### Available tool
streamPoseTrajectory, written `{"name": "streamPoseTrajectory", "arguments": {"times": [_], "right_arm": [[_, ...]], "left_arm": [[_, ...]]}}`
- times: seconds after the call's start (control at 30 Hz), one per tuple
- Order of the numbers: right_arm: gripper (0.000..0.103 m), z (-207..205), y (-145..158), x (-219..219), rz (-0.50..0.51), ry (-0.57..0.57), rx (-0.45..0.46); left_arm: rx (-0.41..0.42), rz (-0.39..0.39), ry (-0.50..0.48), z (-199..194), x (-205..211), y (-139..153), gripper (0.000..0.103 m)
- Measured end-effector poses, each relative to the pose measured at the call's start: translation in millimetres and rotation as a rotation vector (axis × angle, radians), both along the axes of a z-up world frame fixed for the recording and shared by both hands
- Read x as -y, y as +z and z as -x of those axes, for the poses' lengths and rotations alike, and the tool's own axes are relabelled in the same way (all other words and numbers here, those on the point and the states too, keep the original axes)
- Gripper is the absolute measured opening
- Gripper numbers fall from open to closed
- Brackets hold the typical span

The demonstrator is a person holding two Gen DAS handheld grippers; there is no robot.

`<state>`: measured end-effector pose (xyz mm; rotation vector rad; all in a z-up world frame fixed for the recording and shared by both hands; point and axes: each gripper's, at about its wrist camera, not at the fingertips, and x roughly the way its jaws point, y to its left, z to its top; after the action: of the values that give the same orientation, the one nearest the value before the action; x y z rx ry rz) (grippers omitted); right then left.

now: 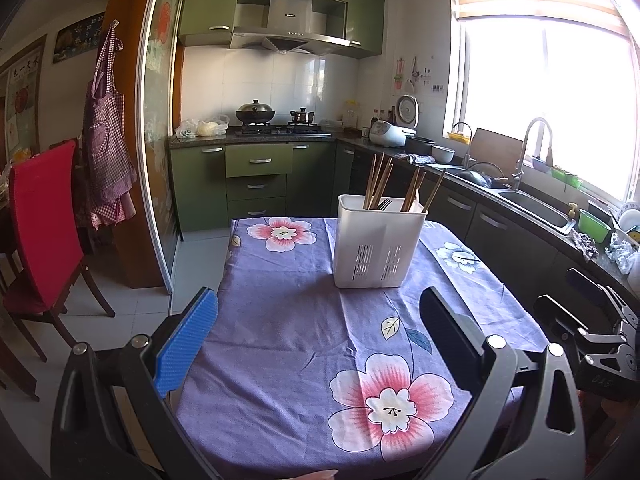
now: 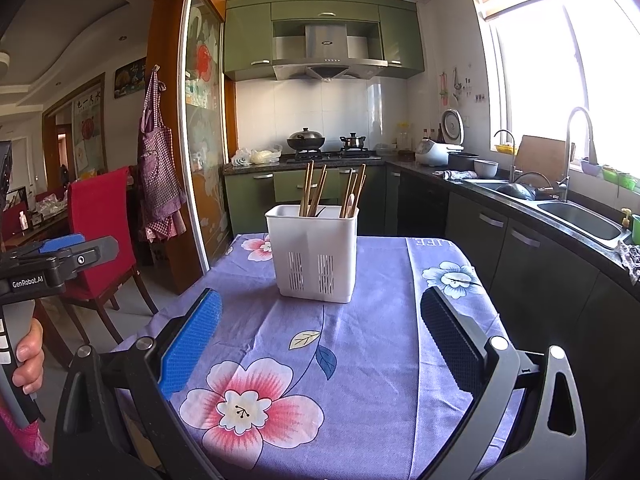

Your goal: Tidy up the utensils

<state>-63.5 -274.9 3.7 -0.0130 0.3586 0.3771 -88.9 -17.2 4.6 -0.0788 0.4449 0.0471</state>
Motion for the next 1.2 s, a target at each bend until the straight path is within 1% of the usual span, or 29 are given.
{"name": "streamPoseTrajectory", "arguments": {"times": [0.37,0.63,0.77,0.87,0.93,1.2], "right_arm": [[0.098,0,-1,0,0.000,0.000,-0.002],[0.098,-1,-3,-1,0.003,0.003,-0.005],[0.098,-2,-5,-1,0.005,0.005,-0.007],[0.098,-4,-5,-2,0.005,0.007,-0.011],[0.098,-4,-5,-2,0.005,0.010,-0.013],[0.098,-12,-9,-1,0.000,0.014,-0.034]], "left_arm": [[0.001,-0.011,-0.001,0,3,0,0.096],[-0.012,0.004,-0.010,-2,2,-2,0.096],[0.007,0.007,-0.024,-3,2,-2,0.096],[-0.014,0.013,-0.042,-7,2,-4,0.096],[-0.024,0.004,-0.033,-10,2,-6,0.096],[-0.095,0.030,-0.034,-27,-1,-17,0.096]]}}
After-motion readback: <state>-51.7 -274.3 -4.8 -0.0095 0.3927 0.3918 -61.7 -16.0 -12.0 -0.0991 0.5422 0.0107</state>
